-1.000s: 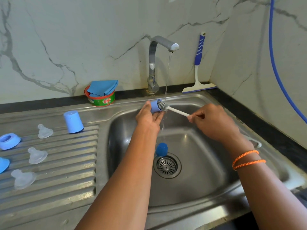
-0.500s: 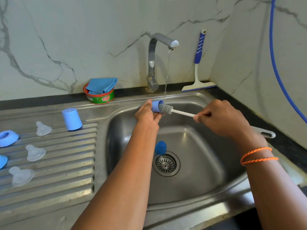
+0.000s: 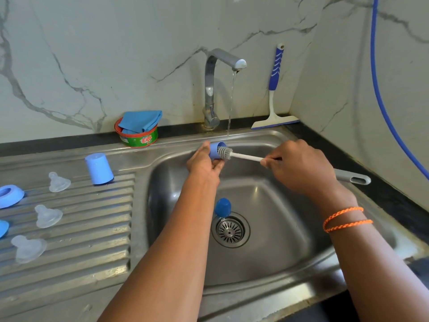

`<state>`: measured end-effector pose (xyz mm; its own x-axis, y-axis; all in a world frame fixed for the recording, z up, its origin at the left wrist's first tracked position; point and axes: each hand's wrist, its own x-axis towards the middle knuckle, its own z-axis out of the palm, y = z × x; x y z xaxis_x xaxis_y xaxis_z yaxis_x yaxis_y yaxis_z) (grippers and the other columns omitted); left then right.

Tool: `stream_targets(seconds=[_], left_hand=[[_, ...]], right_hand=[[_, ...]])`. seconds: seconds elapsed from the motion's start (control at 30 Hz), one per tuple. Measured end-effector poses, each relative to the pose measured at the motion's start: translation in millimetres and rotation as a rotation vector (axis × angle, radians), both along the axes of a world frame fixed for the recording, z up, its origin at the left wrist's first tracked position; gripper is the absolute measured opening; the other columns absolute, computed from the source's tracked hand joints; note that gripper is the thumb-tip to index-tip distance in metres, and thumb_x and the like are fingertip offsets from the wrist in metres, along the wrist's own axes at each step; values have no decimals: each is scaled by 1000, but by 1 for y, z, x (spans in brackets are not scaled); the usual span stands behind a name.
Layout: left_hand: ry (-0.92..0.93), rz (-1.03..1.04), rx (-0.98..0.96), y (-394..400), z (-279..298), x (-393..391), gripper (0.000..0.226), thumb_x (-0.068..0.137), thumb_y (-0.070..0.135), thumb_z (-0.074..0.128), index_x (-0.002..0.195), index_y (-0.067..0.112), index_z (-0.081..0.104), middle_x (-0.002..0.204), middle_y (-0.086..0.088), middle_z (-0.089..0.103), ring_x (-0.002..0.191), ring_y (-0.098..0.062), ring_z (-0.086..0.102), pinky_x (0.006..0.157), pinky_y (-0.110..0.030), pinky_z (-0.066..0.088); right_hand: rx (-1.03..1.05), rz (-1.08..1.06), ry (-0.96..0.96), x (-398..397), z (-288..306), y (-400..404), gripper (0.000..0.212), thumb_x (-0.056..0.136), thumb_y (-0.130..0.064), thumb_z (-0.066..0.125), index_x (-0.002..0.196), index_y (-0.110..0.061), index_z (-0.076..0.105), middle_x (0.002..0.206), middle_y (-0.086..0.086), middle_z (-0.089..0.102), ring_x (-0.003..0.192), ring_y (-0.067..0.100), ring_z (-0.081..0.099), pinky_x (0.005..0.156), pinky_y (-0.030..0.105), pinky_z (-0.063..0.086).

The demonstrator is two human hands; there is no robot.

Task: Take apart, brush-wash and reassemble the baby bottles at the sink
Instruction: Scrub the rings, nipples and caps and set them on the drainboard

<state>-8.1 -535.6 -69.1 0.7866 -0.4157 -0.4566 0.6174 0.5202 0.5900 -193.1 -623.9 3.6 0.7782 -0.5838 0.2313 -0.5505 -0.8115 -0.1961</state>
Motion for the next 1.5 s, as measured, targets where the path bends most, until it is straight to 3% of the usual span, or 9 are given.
stream_targets(seconds=[0.13, 0.3, 0.5, 0.6, 0.7, 0.93, 1.1, 1.37, 1.5], left_hand=[[-11, -7, -32, -2, 2, -1, 25, 96, 13, 72, 118, 1, 66, 112, -26, 68, 95, -38, 74, 85, -54, 63], [-54, -7, 1, -1, 4, -5, 27, 97, 12, 72, 123, 5, 69, 108, -20, 68, 92, -35, 75, 85, -52, 63], [-62, -42, -19, -4, 7, -9, 28, 97, 13, 72, 123, 2, 68, 107, -24, 69, 85, -34, 75, 78, -49, 65], [-57, -36, -5, -2, 6, -9, 21, 97, 13, 72, 116, 5, 68, 109, -22, 68, 87, -34, 75, 73, -47, 65], [-57, -12, -21, 0, 7, -5, 22, 98, 13, 71, 118, 5, 70, 106, -19, 68, 86, -33, 74, 76, -46, 64], [12, 39, -38, -1, 0, 2, 20, 99, 14, 69, 115, 2, 64, 107, -23, 67, 96, -38, 73, 91, -56, 60], [-9, 33, 20, -3, -2, 0, 21, 100, 10, 67, 120, 11, 72, 118, -18, 63, 96, -32, 71, 84, -47, 63], [-31, 34, -21, -7, -2, -1, 22, 98, 11, 70, 120, 10, 74, 119, -18, 64, 108, -34, 70, 93, -51, 61], [-14, 58, -87, -7, 3, -2, 19, 100, 8, 66, 118, 7, 72, 115, -17, 63, 101, -33, 71, 86, -49, 62]], right_hand=[[-157, -55, -22, 5, -9, 0, 30, 106, -47, 55, 112, -28, 77, 102, 11, 68, 90, 41, 65, 72, 39, 45], [-90, -21, 11, 8, -7, -1, 28, 104, -46, 59, 115, -28, 78, 105, 10, 69, 93, 39, 65, 76, 41, 50], [-147, -76, -28, 13, -14, 4, 31, 106, -46, 55, 112, -24, 77, 102, 12, 68, 92, 42, 64, 69, 38, 39], [-31, -77, -13, 18, -13, 2, 29, 104, -47, 59, 111, -26, 78, 102, 10, 66, 91, 39, 63, 71, 37, 42], [48, 2, -5, 15, -11, -3, 28, 103, -49, 61, 100, -29, 79, 90, 3, 64, 84, 31, 60, 72, 38, 44], [70, -29, -67, 11, -18, -9, 25, 103, -49, 60, 104, -32, 79, 95, 5, 66, 87, 33, 57, 74, 37, 43], [99, 11, -13, 5, -11, -12, 20, 99, -48, 65, 106, -37, 81, 104, 2, 72, 97, 29, 64, 77, 36, 46], [-30, -59, -16, 12, -12, -7, 30, 102, -52, 60, 111, -30, 79, 104, 9, 67, 94, 38, 64, 74, 39, 46], [6, -6, -30, 13, -8, -5, 28, 101, -53, 60, 108, -33, 80, 103, 7, 70, 92, 35, 64, 73, 37, 43]])
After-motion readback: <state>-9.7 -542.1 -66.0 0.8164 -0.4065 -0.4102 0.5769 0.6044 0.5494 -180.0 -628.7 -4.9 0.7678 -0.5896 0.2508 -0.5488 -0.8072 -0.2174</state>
